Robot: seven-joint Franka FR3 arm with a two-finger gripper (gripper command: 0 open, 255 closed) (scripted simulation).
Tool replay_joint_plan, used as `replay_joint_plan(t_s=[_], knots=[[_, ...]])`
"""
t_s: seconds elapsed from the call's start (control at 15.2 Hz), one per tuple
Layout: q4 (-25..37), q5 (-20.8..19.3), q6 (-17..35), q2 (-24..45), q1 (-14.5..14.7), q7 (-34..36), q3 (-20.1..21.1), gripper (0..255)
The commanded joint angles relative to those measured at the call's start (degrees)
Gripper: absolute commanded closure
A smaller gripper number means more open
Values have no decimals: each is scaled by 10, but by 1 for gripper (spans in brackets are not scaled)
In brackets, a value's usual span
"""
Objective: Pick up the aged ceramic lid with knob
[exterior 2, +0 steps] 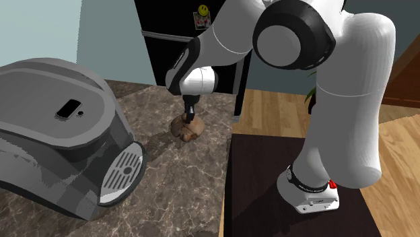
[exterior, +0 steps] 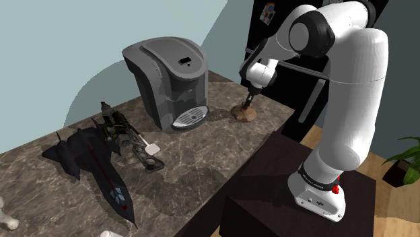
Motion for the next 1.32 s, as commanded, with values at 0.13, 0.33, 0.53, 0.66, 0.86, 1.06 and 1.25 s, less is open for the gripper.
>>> replay_joint_plan(t_s=[0.13,0.33,0.53,0.66,0.86,1.06,1.25], knots=[[0,1,1,1,0,0,0,255],[1,1,1,1,0,0,0,255],[-2,-7,-2,-5,3,6,-4,255],[-5,-25,-10,-20,11,21,-14,255],[-8,-54,-22,-42,22,44,-29,255],[-11,-82,-34,-64,32,67,-43,255],[-12,-111,-47,-85,41,90,-56,255]])
